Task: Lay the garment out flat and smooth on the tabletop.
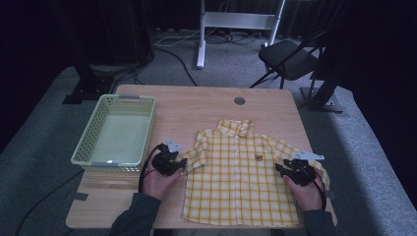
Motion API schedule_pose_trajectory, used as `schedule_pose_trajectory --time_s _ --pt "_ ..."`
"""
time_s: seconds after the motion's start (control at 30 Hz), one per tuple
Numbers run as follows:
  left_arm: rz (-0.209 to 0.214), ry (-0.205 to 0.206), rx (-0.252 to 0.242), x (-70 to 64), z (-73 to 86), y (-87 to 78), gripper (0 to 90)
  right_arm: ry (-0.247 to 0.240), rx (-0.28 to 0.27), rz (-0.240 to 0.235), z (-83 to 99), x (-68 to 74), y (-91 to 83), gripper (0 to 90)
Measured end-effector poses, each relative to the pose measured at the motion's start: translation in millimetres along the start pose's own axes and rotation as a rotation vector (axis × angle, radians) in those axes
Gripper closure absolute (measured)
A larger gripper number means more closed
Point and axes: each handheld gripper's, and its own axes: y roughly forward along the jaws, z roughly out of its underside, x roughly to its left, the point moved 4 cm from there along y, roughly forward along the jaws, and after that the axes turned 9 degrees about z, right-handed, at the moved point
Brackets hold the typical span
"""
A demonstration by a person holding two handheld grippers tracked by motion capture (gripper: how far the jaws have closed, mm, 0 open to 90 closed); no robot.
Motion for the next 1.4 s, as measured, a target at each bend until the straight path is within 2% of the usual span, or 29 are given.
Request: schedule_pose_trajectory --time_s 0.6,1.03,1.4 --pt "0.011 -0.033 -0.012 1.6 4.0 -1.2 57.5 0.004 -0.01 -0.002 1.1 -0.2 0.0 56.7" --pt "-0.025 -0.012 -0.011 -3.2 4.8 -2.8 74.2 0.007 -0.018 0.001 1.9 -0.2 -0.1 56.7" --pt "-0.035 -0.029 -0.028 -4.3 7.6 -10.7 79.0 0.011 -0.032 0.003 3.4 -0.1 -0.2 56.7"
